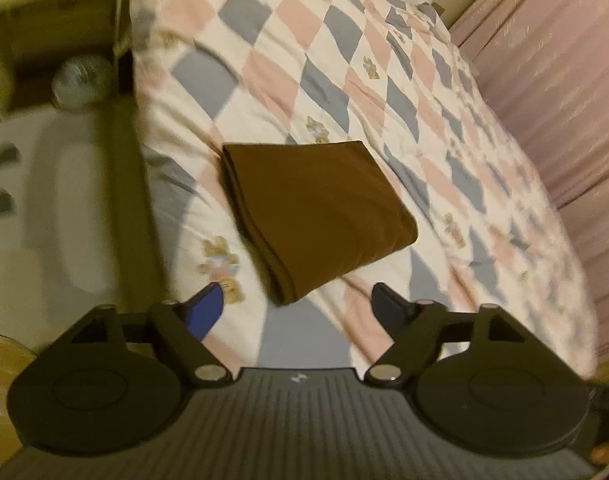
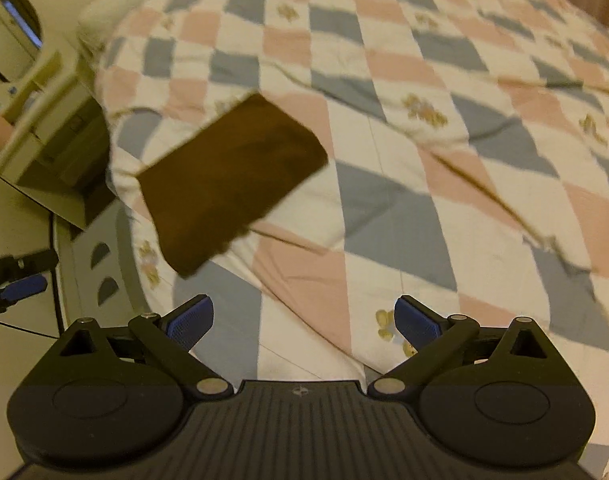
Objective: Fold clothes
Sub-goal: 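Move both open grippers to the edge of the folded brown shirt, then grasp the folded shirt edge with the left gripper while the right gripper grasps beside it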
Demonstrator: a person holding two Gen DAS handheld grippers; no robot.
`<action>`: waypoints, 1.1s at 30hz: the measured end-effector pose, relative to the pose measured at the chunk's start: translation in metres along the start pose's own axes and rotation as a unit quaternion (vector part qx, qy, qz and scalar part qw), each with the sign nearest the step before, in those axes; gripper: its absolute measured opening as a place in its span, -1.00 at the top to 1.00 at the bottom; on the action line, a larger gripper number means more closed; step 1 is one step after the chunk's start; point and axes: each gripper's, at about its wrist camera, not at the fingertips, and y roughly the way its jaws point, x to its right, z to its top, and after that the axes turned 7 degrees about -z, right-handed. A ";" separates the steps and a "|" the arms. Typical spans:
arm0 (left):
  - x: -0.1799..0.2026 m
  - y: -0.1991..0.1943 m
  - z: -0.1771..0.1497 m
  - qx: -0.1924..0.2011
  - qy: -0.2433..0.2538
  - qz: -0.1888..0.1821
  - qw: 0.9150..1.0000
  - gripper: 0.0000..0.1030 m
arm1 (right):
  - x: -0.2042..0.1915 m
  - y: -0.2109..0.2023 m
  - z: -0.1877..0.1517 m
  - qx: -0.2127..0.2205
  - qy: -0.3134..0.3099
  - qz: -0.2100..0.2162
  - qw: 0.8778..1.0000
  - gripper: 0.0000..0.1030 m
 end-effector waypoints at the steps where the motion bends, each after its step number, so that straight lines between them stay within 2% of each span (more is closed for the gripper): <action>1: -0.012 0.013 0.005 -0.002 -0.017 -0.021 1.000 -0.54 | -0.002 0.008 0.003 -0.009 0.001 -0.003 1.000 -0.94; 3: -0.036 0.040 0.015 -0.005 -0.050 -0.063 0.997 -0.54 | -0.007 0.026 0.015 -0.031 -0.004 -0.015 0.999 -0.94; 8: -0.086 0.109 0.038 0.005 -0.103 -0.095 0.990 -0.54 | -0.028 0.063 0.049 -0.067 -0.038 -0.041 0.996 -0.94; 15: -0.132 0.182 0.060 -0.002 -0.169 -0.134 0.976 -0.54 | -0.050 0.105 0.094 -0.092 -0.066 -0.059 0.992 -0.94; 20: -0.156 0.209 0.059 -0.008 -0.214 -0.167 0.962 -0.58 | -0.051 0.124 0.119 -0.099 -0.064 -0.066 0.991 -0.94; 24: -0.159 0.223 0.060 -0.015 -0.217 -0.188 0.958 -0.65 | -0.043 0.134 0.143 -0.092 -0.043 -0.065 0.993 -0.93; 27: -0.157 0.229 0.064 -0.023 -0.209 -0.198 0.957 -0.64 | -0.032 0.137 0.164 -0.062 -0.027 -0.034 0.997 -0.83; 28: -0.156 0.230 0.065 -0.026 -0.204 -0.198 0.958 -0.55 | -0.030 0.139 0.172 -0.050 -0.033 -0.016 0.998 -0.74; 30: -0.156 0.230 0.067 -0.033 -0.199 -0.194 0.960 -0.21 | -0.027 0.144 0.190 -0.025 -0.052 0.020 0.998 -0.66; 31: -0.158 0.230 0.068 -0.036 -0.199 -0.190 0.961 0.05 | -0.025 0.151 0.199 -0.018 -0.070 0.044 0.996 -0.66; 33: -0.161 0.230 0.069 -0.044 -0.200 -0.188 0.961 0.12 | -0.024 0.167 0.219 -0.013 -0.103 0.093 0.990 -0.66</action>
